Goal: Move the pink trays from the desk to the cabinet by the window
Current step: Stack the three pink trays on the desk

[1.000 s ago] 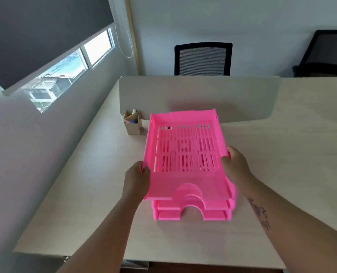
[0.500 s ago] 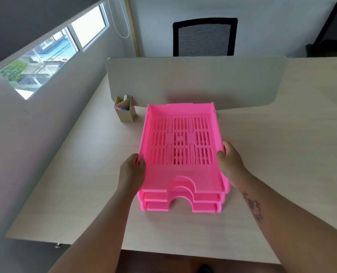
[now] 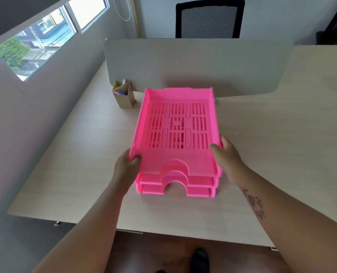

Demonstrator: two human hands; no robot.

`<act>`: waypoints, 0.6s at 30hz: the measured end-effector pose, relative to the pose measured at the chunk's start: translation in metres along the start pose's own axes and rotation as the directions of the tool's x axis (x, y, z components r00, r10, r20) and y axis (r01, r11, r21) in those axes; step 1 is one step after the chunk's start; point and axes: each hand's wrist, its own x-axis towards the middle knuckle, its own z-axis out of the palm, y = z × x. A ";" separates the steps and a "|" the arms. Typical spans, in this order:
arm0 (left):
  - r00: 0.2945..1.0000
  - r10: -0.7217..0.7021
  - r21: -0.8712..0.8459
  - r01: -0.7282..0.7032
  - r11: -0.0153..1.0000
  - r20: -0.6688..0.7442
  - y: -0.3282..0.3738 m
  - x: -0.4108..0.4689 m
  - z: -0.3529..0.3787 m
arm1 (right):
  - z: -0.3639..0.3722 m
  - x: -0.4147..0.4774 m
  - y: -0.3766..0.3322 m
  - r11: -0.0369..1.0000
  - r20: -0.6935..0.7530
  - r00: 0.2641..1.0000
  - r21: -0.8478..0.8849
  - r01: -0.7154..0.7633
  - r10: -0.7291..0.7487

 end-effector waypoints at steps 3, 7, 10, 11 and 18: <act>0.999 -0.047 -0.069 0.048 0.996 0.005 -0.013 -0.004 0.004 | 0.011 -0.014 0.014 0.999 -0.040 0.999 0.021 -0.033 0.033; 0.999 -0.029 -0.135 0.032 0.990 0.028 -0.017 -0.003 0.005 | 0.024 -0.022 0.029 0.998 -0.139 0.989 0.052 -0.033 0.040; 0.993 0.001 -0.225 0.026 0.974 0.118 -0.029 -0.006 0.001 | 0.029 -0.031 0.040 0.996 -0.164 0.986 0.092 -0.015 0.031; 0.987 0.011 -0.251 0.029 0.968 0.158 -0.036 -0.006 0.000 | 0.030 -0.034 0.044 0.993 -0.169 0.985 0.119 -0.015 0.035; 0.965 -0.027 -0.330 0.115 0.937 0.260 -0.067 0.005 0.011 | 0.037 -0.031 0.068 0.952 -0.050 0.989 0.281 -0.120 0.140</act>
